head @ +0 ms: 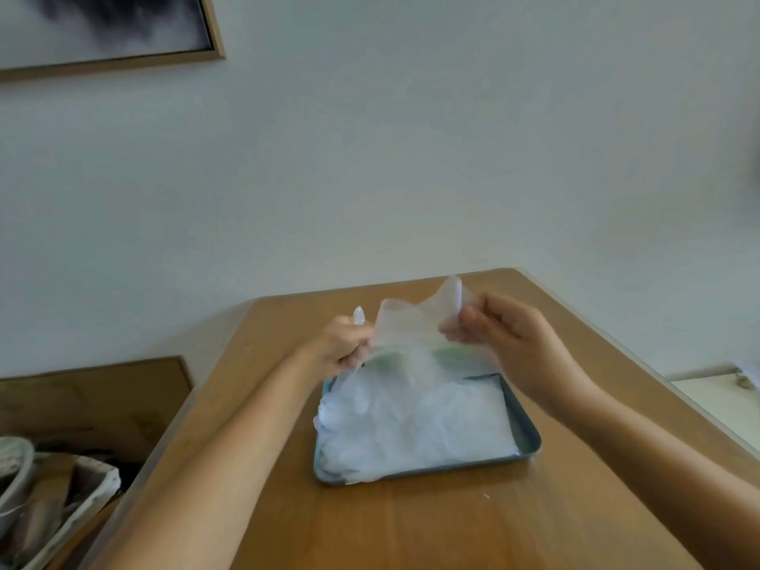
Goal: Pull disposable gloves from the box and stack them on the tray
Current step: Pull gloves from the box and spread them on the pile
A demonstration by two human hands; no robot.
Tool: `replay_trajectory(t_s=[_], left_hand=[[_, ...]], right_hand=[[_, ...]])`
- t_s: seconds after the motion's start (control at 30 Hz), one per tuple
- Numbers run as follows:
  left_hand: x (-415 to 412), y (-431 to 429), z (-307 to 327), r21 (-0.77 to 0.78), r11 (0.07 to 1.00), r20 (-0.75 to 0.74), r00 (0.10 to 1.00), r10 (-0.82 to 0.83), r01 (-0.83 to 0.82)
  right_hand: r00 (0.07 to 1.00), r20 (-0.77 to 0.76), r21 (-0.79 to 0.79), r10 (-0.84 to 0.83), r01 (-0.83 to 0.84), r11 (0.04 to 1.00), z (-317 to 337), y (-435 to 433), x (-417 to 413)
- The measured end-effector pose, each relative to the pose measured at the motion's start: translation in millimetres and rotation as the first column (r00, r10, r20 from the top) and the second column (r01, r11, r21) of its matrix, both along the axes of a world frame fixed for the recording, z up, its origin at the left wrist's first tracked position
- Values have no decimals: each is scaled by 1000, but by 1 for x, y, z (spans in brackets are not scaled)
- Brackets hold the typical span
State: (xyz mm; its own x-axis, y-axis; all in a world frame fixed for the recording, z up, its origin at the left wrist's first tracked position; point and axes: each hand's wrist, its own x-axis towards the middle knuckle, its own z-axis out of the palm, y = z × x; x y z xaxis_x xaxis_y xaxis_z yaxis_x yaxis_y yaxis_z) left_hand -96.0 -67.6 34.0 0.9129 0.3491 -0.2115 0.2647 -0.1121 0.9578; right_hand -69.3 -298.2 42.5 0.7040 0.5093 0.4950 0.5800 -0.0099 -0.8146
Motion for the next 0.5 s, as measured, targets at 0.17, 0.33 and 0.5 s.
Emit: replay_trajectory(t_s=[0.17,0.33,0.5], left_hand=[[-15,12,30,54,934,204,912,-357,354],[-19,-33,56,370,758,351,675,-650,537],[-16,-34,49,309,781,233,753,-616,543]], right_hand=[[969,80,-327,235,-197,924,56,-4,12],[965,82,-526,250,-171,833,90,7,15],[986,18,-461,165,-138,877,98,8,13]])
